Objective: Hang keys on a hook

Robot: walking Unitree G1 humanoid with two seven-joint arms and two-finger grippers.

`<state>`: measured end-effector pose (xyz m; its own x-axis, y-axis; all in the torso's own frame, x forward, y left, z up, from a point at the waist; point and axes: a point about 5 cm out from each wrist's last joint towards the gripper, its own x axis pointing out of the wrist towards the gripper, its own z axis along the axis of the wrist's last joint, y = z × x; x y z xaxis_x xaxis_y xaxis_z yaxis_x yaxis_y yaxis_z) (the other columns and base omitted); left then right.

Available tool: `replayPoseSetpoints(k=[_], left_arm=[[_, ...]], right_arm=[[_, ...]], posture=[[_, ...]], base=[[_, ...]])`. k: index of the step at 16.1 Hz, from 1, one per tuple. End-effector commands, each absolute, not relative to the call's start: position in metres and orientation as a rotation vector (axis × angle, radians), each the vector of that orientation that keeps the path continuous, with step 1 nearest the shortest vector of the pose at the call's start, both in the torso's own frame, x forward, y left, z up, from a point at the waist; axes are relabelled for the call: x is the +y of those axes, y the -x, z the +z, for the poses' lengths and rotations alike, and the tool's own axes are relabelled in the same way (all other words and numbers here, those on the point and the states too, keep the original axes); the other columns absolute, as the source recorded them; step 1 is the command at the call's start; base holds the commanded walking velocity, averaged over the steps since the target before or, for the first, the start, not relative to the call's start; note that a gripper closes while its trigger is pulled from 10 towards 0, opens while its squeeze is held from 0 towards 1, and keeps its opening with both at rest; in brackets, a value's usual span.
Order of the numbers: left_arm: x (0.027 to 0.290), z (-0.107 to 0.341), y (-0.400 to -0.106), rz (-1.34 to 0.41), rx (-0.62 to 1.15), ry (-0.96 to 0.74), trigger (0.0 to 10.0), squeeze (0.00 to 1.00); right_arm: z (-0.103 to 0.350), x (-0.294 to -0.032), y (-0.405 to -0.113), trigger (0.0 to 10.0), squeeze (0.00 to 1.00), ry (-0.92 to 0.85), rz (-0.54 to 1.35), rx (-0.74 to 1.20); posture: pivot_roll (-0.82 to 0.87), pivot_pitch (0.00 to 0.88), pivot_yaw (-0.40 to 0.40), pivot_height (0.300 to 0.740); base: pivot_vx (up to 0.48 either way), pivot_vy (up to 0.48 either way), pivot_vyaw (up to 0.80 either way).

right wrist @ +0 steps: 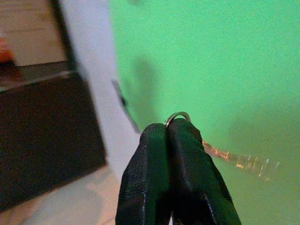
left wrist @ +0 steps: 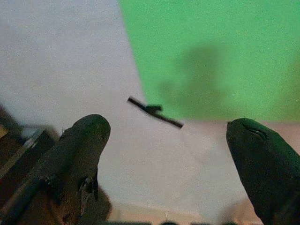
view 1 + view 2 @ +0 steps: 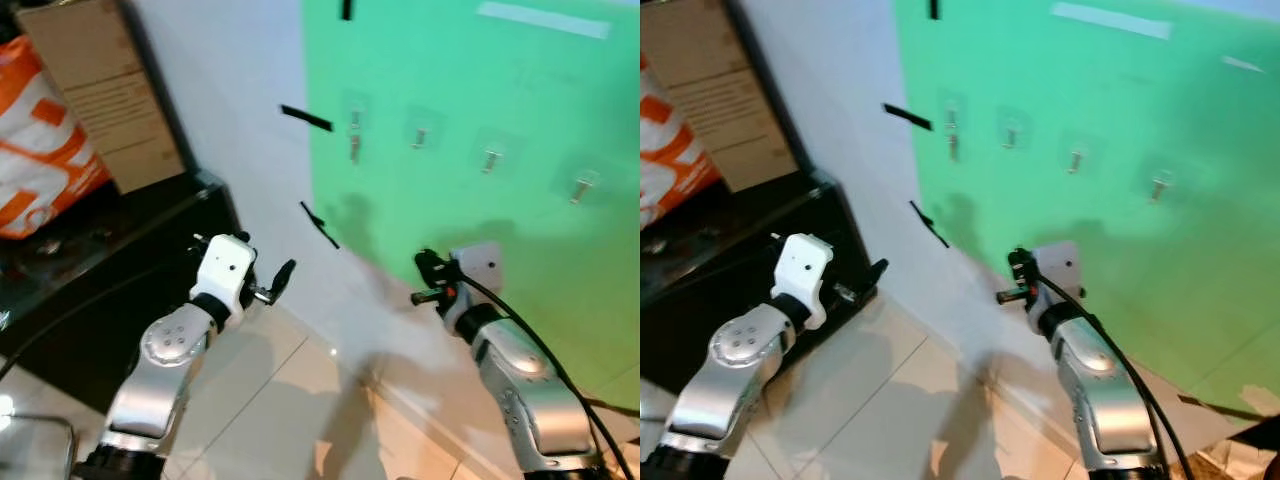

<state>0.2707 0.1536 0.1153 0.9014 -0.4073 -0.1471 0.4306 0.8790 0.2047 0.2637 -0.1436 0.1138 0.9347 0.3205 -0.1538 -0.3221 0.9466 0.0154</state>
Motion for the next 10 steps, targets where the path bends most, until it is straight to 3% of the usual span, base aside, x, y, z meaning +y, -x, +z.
replayPoseSetpoints(k=[1,6,10], left_arm=[[0.158,0.118,-0.268,-0.457,0.097,-0.242,10.0,0.00],[0.163,0.119,-0.262,-0.599,0.140,-0.259,10.0,0.00],[0.162,0.140,-0.259,-0.763,0.102,-0.245,10.0,0.00]], right_arm=[[0.123,-0.136,-0.266,10.0,0.00,0.001,0.372,0.111],[0.137,-0.129,-0.281,10.0,0.00,-0.047,0.416,0.069],[0.161,-0.116,-0.321,10.0,0.00,-0.285,0.346,0.017]], posture=[[-0.03,0.000,0.064,0.740],[-0.03,0.000,0.062,0.740],[-0.03,0.000,0.068,0.740]], base=[[0.000,0.000,0.00],[0.000,0.000,0.00],[0.000,0.000,0.00]])
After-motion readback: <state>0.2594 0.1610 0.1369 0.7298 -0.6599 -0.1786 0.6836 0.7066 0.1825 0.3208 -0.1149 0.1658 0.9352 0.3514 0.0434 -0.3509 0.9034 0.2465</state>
